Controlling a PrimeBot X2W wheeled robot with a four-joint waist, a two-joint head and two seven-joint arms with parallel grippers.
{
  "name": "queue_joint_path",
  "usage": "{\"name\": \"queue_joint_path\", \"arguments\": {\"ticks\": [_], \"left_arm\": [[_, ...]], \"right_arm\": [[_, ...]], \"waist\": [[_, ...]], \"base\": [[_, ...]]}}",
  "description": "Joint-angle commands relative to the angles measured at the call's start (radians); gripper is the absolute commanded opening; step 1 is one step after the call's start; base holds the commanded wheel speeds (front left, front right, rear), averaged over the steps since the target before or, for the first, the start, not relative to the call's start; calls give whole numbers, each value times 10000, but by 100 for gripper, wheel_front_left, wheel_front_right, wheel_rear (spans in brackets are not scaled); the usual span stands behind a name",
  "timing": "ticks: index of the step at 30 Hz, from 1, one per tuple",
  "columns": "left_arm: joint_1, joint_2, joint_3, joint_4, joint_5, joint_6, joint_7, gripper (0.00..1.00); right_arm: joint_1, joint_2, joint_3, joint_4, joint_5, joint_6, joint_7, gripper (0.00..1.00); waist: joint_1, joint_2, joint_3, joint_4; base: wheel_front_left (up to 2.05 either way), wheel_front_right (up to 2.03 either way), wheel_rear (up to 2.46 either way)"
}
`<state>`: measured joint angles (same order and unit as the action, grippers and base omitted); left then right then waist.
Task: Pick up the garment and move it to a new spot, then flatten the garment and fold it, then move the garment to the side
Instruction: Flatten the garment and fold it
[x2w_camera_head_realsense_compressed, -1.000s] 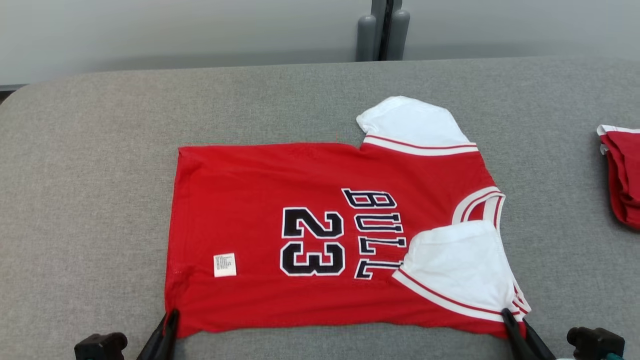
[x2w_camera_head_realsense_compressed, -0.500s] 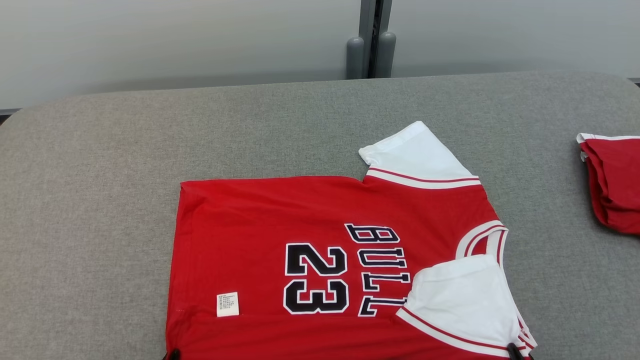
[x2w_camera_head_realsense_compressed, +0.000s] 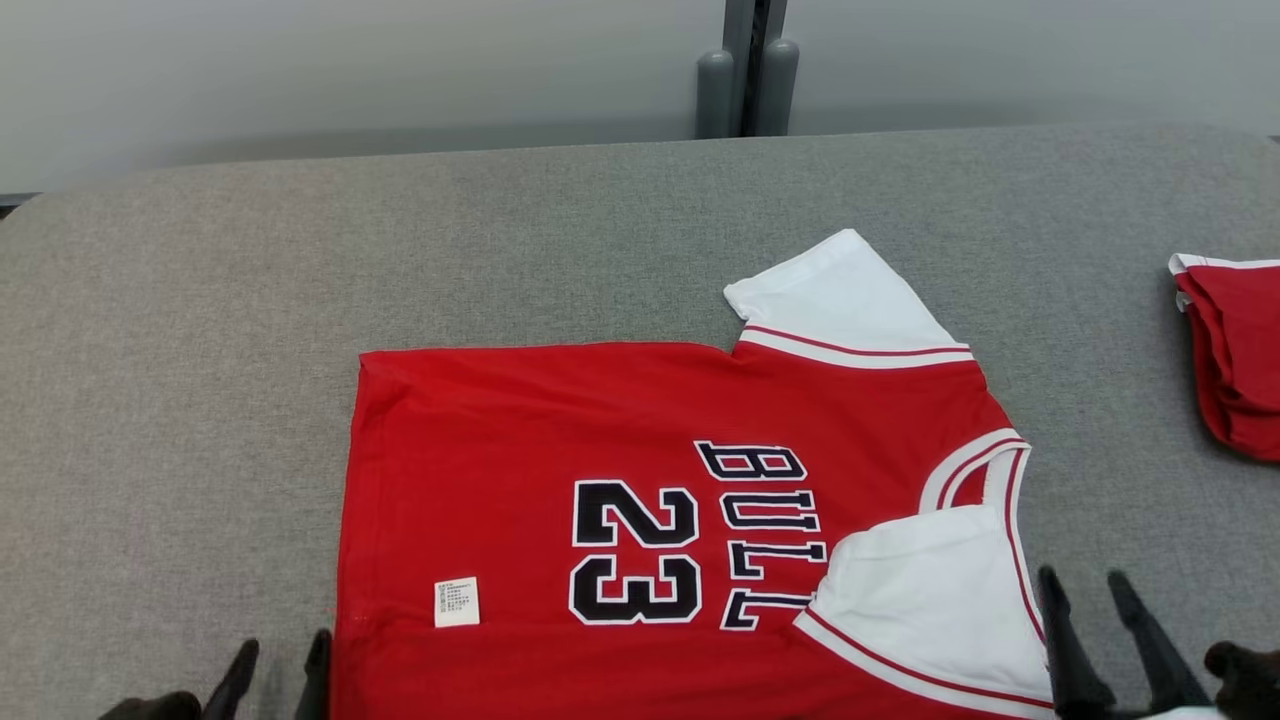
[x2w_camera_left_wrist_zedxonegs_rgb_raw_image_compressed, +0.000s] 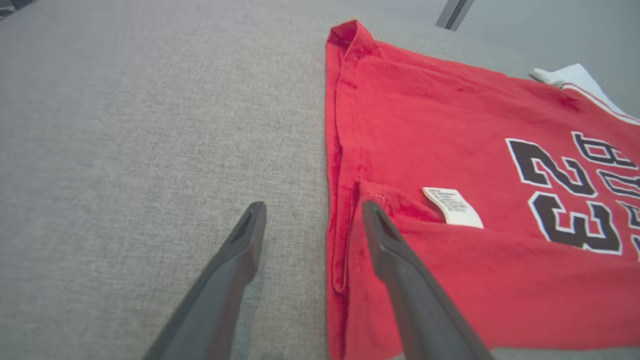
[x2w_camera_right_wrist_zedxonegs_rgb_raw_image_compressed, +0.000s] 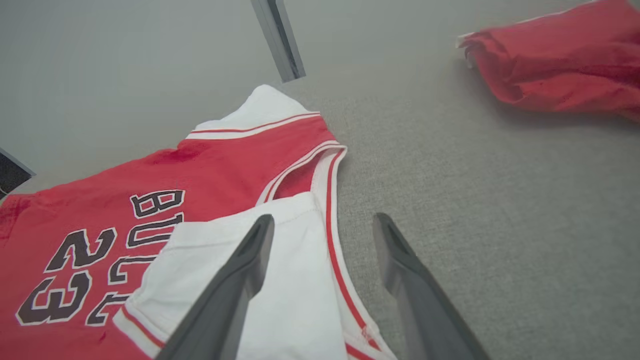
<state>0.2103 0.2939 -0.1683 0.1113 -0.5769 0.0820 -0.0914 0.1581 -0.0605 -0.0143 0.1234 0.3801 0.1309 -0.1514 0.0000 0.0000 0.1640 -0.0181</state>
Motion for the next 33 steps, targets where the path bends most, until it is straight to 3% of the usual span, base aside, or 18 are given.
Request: {"name": "queue_joint_path", "arguments": {"ticks": [1,21,27,33], "left_arm": [[-327,14,141,-261,121,138,-201,100],[-1698,64,74,-1609,716,575,-522,100],[-3312,206,-118,-1530,744,245,-244,100],[-5193,498,-256,-561,599,-278,427,100]], "right_arm": [[-285,-116,-84,-298,-167,-1,-240,100],[-1241,-323,-226,-1431,-569,-1,83,100],[-1779,-405,-180,-1720,-610,-1,127,100],[-2405,-447,138,-1725,-605,-1,53,100]], "waist": [[0,0,48,21],[0,0,1113,165],[0,0,2168,209],[0,0,3010,-36]], "base": [[0,0,0],[0,0,0],[0,0,0],[0,0,0]]}}
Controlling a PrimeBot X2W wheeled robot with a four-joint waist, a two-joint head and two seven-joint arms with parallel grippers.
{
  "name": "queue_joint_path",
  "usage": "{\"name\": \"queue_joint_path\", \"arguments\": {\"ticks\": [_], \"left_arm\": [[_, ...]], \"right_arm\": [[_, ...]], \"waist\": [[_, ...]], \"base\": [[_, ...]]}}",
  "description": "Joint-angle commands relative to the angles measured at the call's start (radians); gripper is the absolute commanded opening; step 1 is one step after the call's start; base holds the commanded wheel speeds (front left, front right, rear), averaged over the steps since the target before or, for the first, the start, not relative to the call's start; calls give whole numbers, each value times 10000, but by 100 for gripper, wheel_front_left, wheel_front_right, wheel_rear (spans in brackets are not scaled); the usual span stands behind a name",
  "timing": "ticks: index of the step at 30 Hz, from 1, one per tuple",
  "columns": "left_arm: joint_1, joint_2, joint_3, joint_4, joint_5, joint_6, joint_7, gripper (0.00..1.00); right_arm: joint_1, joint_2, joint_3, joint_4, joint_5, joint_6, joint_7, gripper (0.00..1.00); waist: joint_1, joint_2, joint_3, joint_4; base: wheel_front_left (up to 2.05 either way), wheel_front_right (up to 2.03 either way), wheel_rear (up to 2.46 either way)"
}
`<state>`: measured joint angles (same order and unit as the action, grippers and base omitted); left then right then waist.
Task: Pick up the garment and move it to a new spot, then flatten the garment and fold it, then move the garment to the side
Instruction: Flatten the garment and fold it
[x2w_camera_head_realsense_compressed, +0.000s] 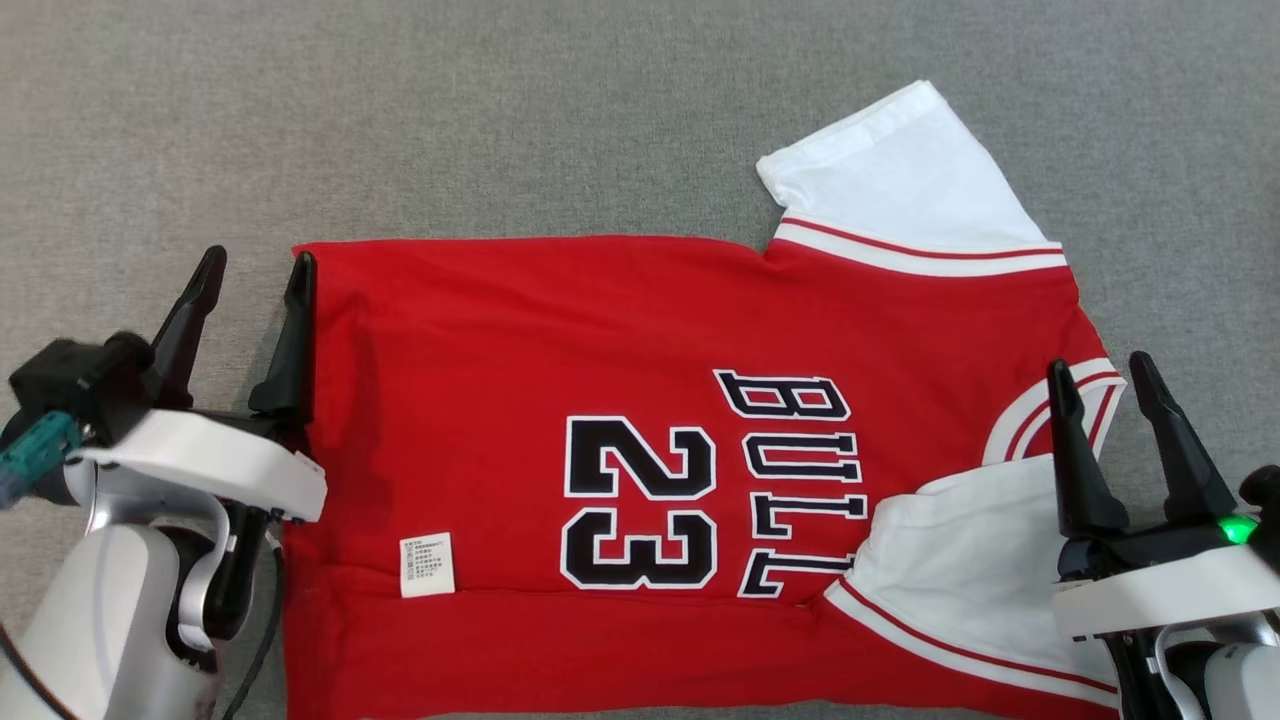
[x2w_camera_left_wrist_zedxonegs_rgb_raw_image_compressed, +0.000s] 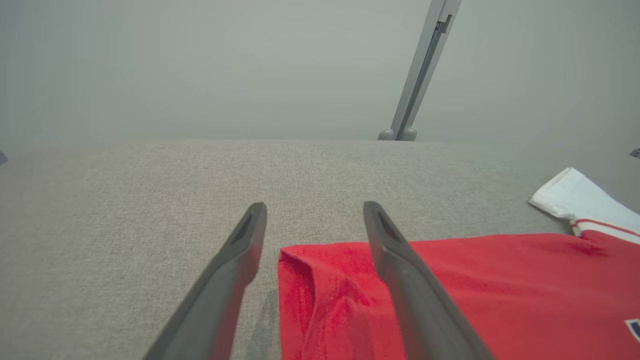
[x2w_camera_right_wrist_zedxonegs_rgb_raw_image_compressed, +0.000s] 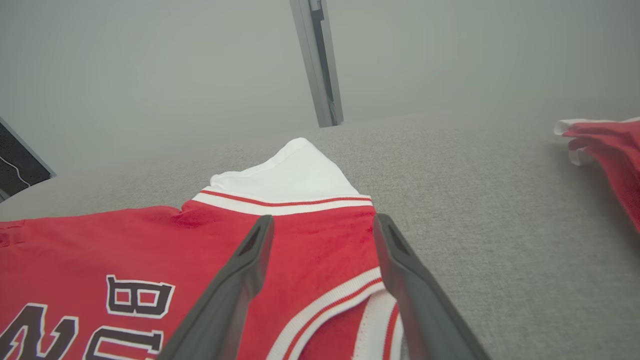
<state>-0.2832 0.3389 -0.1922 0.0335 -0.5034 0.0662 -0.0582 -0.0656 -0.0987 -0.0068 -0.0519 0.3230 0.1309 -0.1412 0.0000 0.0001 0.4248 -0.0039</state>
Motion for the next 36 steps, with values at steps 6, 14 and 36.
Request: {"name": "queue_joint_path", "arguments": {"ticks": [6,14,36], "left_arm": [[-1438,171,-195,2086,-412,-691,668,100],[-1976,102,-317,3558,-790,-1118,953,88],[-2986,-27,-739,3674,-546,-1330,503,0]], "right_arm": [[-492,-90,276,374,69,-1,-243,100],[-557,-173,274,724,153,-1,-318,100],[-4634,-2302,559,2565,1530,-1,-2,100]], "waist": [[0,-1,733,-382],[0,-1,674,-426],[0,-1,947,80]], "base": [[0,0,0],[0,0,0],[0,0,0]]}}
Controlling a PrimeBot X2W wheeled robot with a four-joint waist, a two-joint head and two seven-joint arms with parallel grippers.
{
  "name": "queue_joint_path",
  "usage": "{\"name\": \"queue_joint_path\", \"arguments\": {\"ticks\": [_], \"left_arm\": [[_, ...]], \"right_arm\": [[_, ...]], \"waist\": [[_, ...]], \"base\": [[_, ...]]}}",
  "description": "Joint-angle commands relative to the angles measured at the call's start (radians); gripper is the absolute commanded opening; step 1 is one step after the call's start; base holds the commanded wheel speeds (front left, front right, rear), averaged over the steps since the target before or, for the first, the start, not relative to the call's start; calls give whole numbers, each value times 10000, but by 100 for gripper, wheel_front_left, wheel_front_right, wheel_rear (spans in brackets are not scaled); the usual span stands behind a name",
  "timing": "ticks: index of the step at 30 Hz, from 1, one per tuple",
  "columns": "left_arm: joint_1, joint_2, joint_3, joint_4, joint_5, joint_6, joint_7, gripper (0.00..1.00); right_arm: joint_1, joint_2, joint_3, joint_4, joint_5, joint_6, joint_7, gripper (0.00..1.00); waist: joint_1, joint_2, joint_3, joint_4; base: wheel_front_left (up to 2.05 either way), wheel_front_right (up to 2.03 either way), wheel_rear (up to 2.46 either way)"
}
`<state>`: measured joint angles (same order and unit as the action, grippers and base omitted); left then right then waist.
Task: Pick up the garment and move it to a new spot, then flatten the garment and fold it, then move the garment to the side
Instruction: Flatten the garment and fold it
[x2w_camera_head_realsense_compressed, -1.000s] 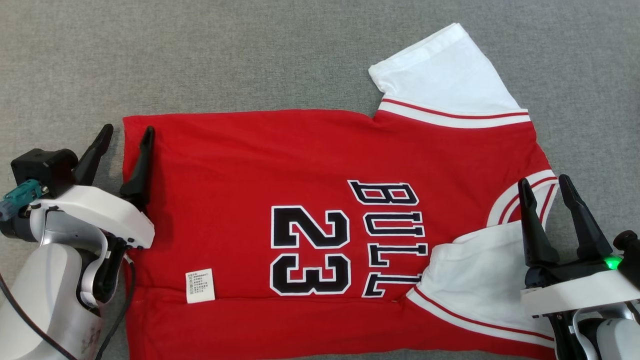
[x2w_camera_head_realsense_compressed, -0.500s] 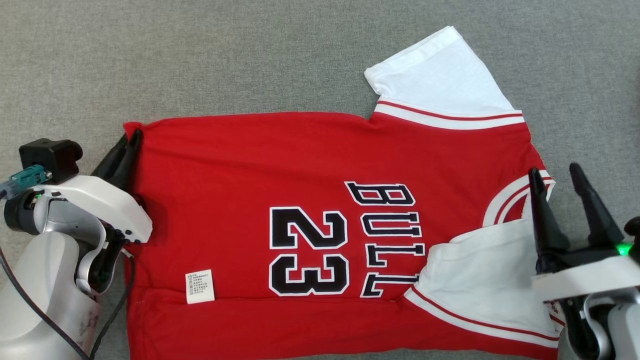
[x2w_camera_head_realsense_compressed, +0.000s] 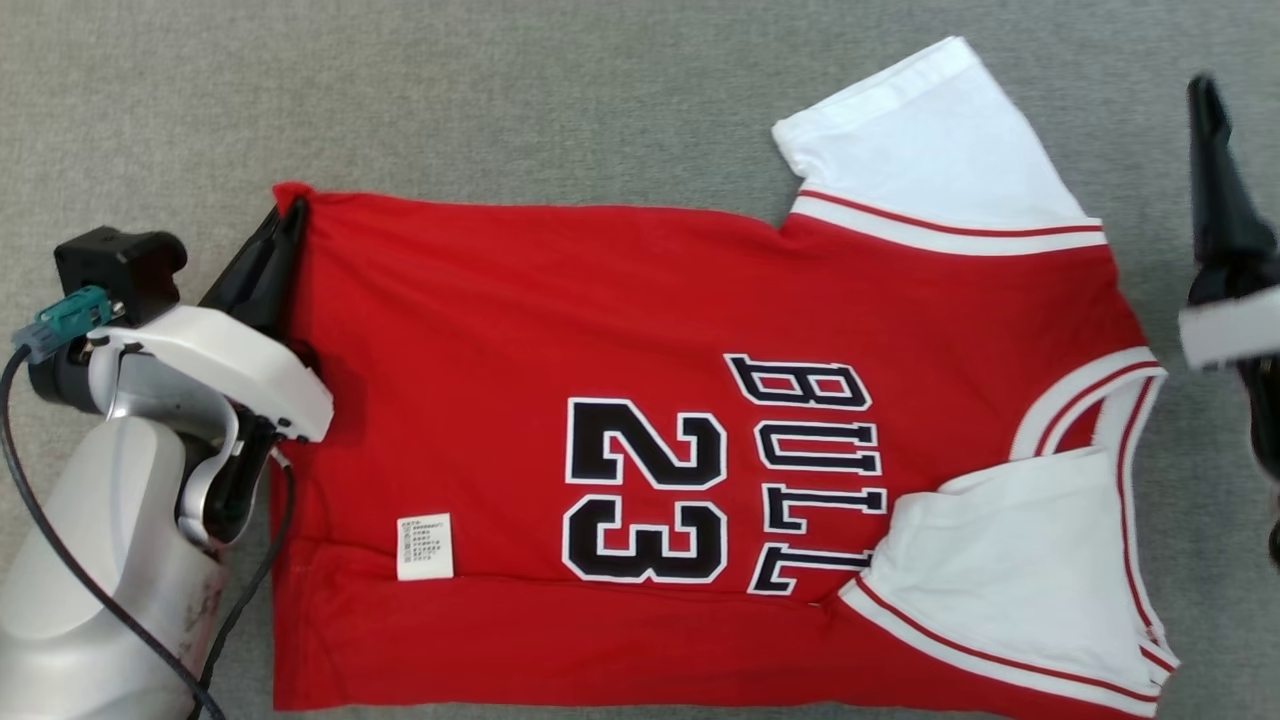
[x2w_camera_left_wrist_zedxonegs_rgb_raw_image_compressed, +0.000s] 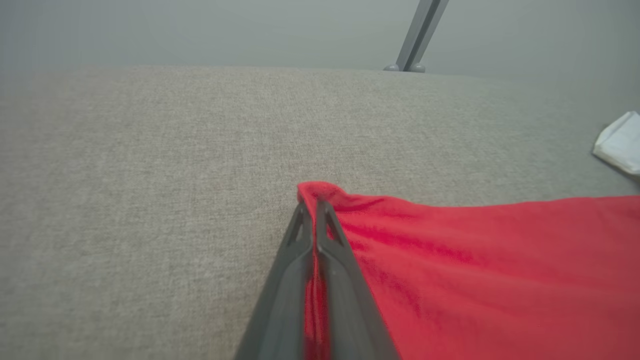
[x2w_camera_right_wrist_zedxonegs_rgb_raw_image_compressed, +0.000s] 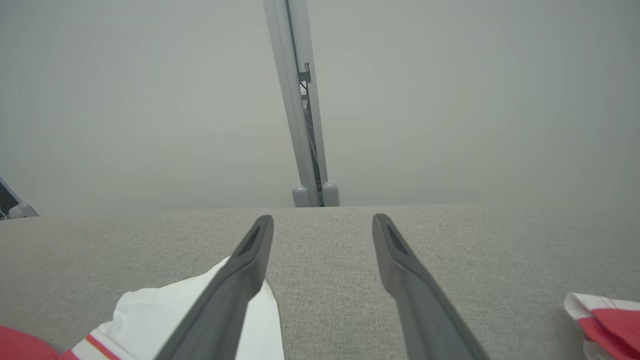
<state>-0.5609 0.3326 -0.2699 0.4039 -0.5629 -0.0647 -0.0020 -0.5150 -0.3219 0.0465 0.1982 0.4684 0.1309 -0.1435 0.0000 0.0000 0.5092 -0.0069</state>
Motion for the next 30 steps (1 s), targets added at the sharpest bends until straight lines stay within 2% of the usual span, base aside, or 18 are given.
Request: {"name": "queue_joint_path", "arguments": {"ticks": [1,8,18,19,20,21,30], "left_arm": [[-286,-23,-16,-56,71,-23,-76,0],[-810,-358,-318,-117,173,-122,-265,0],[-1154,-505,-569,238,166,-219,-569,0],[-1207,-520,-592,263,162,-232,-580,0],[-1243,-533,-610,288,155,-232,-601,0],[-1278,-550,-630,309,146,-250,-626,0],[-1175,-394,-538,151,106,-207,-980,0]], "right_arm": [[-482,-208,159,295,182,-1,103,100],[-2550,-872,1796,2013,829,-1,653,100],[-4013,-1697,4710,3484,2031,-1,1686,100],[-4110,-1750,4935,3565,2194,-1,1805,51],[-4201,-1809,5121,3615,2315,-1,1831,32],[-4312,-1876,5273,3650,2430,-1,1816,0],[-4795,-2274,5848,3624,3161,-1,940,0]], "waist": [[0,0,173,190],[0,0,648,732],[0,0,962,903],[0,0,976,904],[0,0,985,906],[0,0,995,912],[0,0,760,798]], "base": [[0,0,0],[0,0,0],[0,0,0],[0,0,0],[0,0,0],[0,0,0],[0,0,0]]}}
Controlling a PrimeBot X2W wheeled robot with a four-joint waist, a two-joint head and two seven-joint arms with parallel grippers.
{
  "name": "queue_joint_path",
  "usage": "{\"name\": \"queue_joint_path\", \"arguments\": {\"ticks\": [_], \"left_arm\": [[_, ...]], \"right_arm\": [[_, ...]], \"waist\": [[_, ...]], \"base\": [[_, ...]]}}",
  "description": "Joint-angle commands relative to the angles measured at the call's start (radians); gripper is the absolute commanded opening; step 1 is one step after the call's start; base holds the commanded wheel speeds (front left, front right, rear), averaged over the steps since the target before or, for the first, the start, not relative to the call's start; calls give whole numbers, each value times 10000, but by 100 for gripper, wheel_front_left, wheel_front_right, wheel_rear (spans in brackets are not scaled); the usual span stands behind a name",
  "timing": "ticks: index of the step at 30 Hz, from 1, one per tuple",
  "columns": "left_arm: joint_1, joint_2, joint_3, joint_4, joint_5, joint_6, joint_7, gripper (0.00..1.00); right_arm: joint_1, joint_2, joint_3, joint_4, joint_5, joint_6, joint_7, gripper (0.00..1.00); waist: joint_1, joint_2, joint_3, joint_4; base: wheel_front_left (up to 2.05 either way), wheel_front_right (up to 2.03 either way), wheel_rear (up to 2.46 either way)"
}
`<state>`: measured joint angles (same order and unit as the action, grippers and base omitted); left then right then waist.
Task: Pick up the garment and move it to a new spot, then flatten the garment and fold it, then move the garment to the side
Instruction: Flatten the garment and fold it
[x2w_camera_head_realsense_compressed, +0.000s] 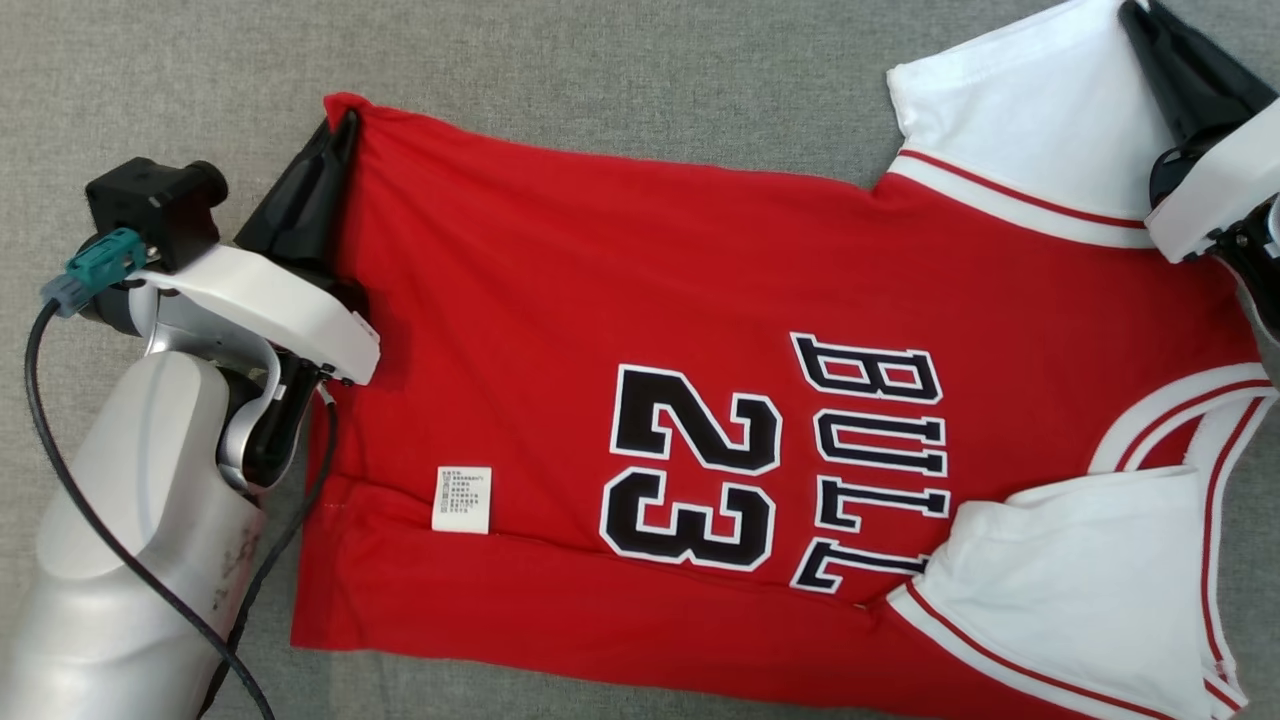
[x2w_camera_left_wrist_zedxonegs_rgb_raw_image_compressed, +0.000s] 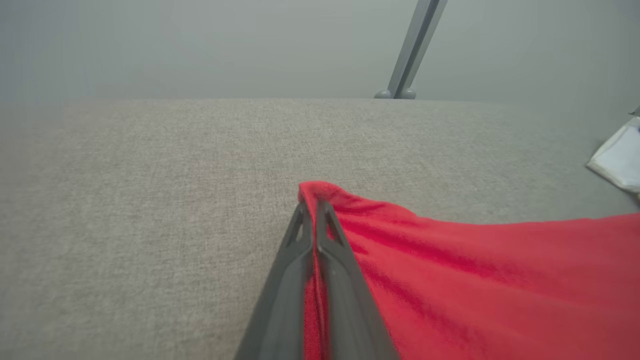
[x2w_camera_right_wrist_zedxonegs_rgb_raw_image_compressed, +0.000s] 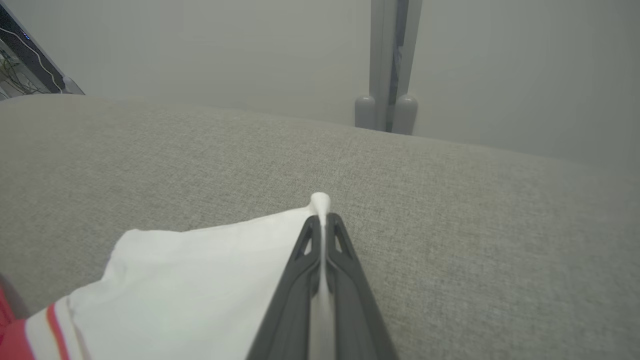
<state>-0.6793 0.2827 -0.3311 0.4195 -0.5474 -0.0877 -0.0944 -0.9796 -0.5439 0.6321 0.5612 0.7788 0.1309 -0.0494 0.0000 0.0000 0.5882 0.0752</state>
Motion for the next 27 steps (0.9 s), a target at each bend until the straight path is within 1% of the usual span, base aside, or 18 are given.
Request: {"name": "queue_joint_path", "arguments": {"ticks": [1,7,10,14,19,25,27], "left_arm": [[80,145,101,-100,-58,52,-111,0],[557,401,212,-990,-51,330,-62,0],[927,472,235,-1430,-74,494,26,0],[1589,557,278,-1968,-169,684,34,0],[2680,691,316,-2657,-297,938,57,0],[4000,843,473,-3402,-583,1275,247,0],[4362,925,561,-3612,-657,1397,280,0]], "right_arm": [[-165,-98,23,-70,104,-1,-166,0],[-46,-335,22,-441,275,-1,-893,0],[173,-329,73,-550,336,-1,-1027,0],[720,-269,33,-1008,422,-1,-1376,0],[2104,-181,-238,-2057,671,1,-1690,0],[4384,-231,-979,-3562,752,-1,-1863,0],[5184,-146,-1301,-3994,685,-1,-1874,0]], "waist": [[0,0,-86,-50],[0,0,-417,-174],[0,0,-574,-239],[0,0,-872,-354],[0,0,-1350,-541],[0,0,-1820,-685],[0,0,-1959,-726]], "base": [[0,0,0],[0,0,0],[0,0,0],[0,0,0],[0,0,0],[0,0,0],[0,0,0]]}}
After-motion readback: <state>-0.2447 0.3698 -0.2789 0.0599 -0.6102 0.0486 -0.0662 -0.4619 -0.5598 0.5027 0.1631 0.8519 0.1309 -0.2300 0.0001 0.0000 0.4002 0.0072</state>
